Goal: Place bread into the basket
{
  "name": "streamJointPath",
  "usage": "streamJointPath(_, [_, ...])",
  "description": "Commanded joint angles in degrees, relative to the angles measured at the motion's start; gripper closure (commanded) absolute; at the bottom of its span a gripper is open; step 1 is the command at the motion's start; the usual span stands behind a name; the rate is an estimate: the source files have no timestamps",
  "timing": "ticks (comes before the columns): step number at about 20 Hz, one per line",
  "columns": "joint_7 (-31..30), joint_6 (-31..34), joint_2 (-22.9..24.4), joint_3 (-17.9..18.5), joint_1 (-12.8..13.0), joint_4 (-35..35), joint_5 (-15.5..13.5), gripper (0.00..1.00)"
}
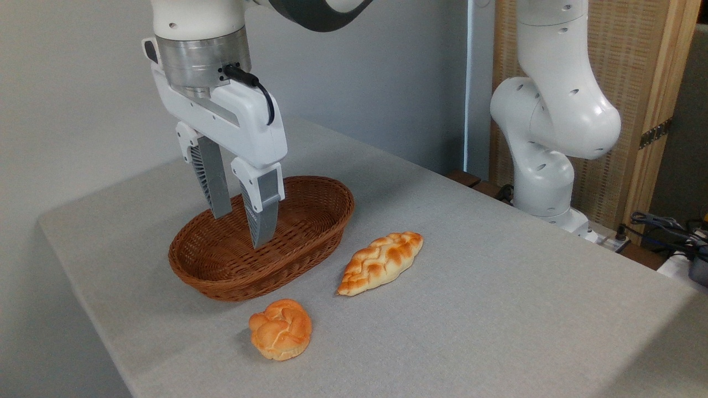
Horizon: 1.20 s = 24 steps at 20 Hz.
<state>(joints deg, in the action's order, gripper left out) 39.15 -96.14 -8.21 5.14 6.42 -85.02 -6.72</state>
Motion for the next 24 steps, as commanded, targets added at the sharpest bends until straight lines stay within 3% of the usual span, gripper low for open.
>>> streamJointPath(1, [0.7, 1.0, 0.3, 0.6, -0.4, 0.2, -1.2, 0.00])
streamJointPath(24, [0.4, 0.8, -0.4, 1.5, -0.3, 0.1, -1.2, 0.00])
